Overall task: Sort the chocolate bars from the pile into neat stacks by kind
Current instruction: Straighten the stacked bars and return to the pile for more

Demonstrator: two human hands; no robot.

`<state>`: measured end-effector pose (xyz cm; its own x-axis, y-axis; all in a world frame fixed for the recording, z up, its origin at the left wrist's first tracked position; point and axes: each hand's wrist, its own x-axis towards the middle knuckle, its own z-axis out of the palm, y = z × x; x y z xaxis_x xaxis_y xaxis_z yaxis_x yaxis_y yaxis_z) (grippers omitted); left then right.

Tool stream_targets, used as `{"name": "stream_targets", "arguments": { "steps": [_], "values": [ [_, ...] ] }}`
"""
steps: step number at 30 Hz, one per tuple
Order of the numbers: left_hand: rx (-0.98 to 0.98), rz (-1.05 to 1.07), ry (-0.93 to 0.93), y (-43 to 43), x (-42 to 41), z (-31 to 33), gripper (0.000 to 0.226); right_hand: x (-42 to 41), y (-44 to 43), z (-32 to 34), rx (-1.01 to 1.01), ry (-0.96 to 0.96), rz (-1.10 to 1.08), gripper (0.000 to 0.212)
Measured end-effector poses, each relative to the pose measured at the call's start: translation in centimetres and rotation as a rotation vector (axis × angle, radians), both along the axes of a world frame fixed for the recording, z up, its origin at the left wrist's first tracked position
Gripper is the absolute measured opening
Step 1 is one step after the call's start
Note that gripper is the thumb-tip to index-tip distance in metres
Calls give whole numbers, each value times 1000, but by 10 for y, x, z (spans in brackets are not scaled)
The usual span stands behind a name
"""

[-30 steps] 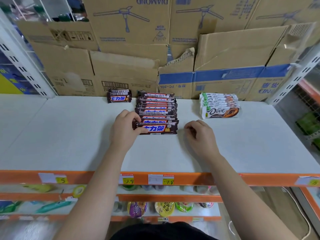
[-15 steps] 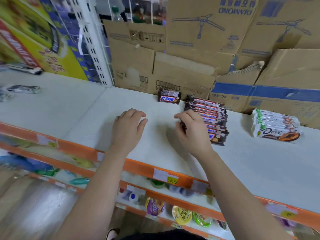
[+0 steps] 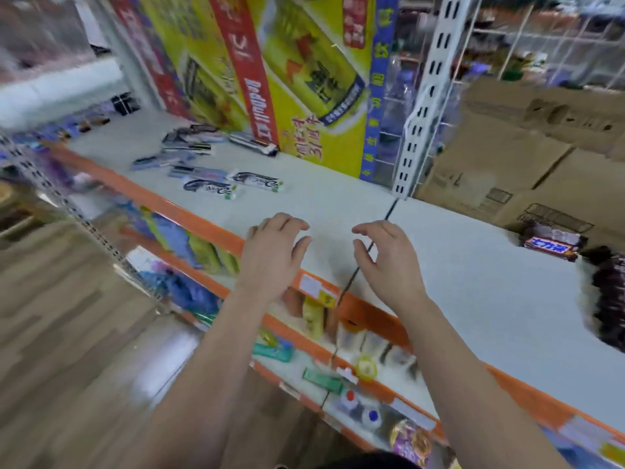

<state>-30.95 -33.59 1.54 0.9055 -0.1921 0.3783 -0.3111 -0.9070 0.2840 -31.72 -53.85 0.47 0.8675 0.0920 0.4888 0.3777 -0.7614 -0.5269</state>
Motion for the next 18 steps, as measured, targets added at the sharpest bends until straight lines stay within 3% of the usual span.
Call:
{"name": "stream_targets", "arguments": {
  "steps": [6,18],
  "values": [
    [-17,43,31,73,37,-8,31,52,73,-1,13,108,17,21],
    [-20,97,67,168,157,-13,22,197,160,-5,-2,135,50,20]
  ]
}}
